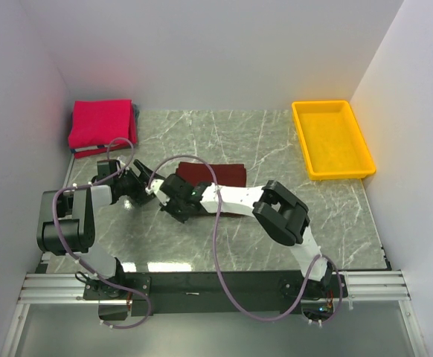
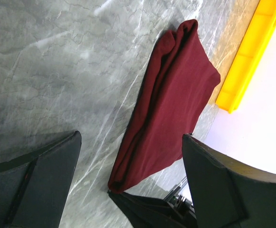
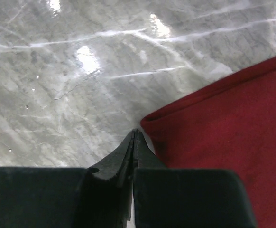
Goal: Fold and stack the t-shirts
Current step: Fold the tshirt
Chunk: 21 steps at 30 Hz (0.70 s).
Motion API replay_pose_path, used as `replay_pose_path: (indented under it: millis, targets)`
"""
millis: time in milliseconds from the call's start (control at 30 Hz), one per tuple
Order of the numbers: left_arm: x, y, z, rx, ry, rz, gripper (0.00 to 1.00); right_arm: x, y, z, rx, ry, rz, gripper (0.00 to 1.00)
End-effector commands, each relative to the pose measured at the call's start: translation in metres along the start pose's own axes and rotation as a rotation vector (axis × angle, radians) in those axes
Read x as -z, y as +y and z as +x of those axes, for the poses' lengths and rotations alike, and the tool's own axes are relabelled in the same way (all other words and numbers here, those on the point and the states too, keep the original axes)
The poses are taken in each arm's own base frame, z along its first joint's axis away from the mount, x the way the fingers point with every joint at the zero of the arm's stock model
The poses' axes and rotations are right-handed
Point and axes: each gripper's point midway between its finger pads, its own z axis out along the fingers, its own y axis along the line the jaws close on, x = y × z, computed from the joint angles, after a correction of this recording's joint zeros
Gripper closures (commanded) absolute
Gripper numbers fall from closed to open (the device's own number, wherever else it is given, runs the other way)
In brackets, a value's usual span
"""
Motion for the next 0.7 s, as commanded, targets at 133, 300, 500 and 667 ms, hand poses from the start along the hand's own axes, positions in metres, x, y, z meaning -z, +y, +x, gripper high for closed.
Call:
replay_pose_path:
  millis: [133, 300, 500, 667]
  targets:
    - [0.0, 0.008, -0.001, -0.017, -0.014, -0.038, 0.06, 0.031, -0.008, -0.007, -0.085, -0.018, -0.07, 1.0]
    - [-0.001, 0.006, 0.0, -0.018, -0.013, -0.031, 0.06, 0.066, 0.002, -0.042, -0.07, -0.105, -0.115, 0.87]
    - [-0.002, 0.006, -0.001, -0.02, -0.013, -0.033, 0.06, 0.054, -0.014, -0.047, -0.056, -0.107, -0.012, 0.44]
    - [-0.002, 0.006, -0.003, -0.03, -0.012, -0.04, 0.06, 0.026, -0.016, -0.034, -0.042, -0.062, 0.002, 0.44]
